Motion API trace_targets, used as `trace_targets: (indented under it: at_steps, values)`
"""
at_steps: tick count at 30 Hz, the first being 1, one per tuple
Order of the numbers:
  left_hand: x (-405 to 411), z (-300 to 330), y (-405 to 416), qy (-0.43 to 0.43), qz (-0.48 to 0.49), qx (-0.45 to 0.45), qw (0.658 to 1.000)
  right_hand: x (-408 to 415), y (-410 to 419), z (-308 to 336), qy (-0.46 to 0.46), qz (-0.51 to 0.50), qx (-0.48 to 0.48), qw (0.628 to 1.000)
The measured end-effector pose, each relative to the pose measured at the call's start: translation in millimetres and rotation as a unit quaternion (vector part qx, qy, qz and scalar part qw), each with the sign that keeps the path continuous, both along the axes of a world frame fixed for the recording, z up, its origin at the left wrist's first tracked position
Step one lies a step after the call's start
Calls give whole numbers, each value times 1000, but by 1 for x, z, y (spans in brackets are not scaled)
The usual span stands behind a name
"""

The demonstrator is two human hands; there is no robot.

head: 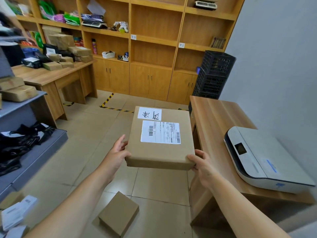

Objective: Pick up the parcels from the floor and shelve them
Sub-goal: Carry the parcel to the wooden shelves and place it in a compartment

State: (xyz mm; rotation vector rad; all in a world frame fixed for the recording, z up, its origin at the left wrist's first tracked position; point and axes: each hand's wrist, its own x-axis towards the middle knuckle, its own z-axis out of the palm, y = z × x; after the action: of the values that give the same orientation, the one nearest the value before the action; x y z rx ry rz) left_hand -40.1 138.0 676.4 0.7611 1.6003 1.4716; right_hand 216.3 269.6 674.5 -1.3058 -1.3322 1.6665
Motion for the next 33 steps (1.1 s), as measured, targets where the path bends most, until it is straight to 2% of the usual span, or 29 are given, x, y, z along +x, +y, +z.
trace_targets:
  at_steps: [2, 11, 16, 18, 21, 22, 24, 26, 30, 33]
  values:
    - [1, 0, -1, 10, -8, 0, 1000, 0, 1, 3, 14, -14, -7, 1000]
    - [5, 14, -12, 59, 10, 17, 998, -2, 1, 38, 63, 68, -9, 996]
    - [0, 23, -8, 158, 46, -9, 986, 0, 12, 71, 138, 40, 16, 989]
    - [-7, 35, -5, 258, 109, -37, 959, 3, 17, 86, 139, 56, 37, 988]
    - [-17, 55, -4, 431, 170, -46, 885, 7, 19, 105, 132, 82, 72, 985]
    - [-20, 61, -5, 467, 170, -37, 867, 8, 21, 110, 126, 93, 82, 984]
    - [-29, 69, -6, 496, 144, -32, 856, 9, 24, 119, 113, 115, 100, 982]
    - [-39, 71, -6, 475, 94, -43, 874, 10, 25, 129, 101, 126, 117, 980]
    - [-50, 70, -19, 345, -40, -5, 938, 12, 27, 147, 92, 144, 139, 976]
    - [-46, 66, -27, 254, -108, 19, 961, 11, 28, 154, 88, 146, 151, 974]
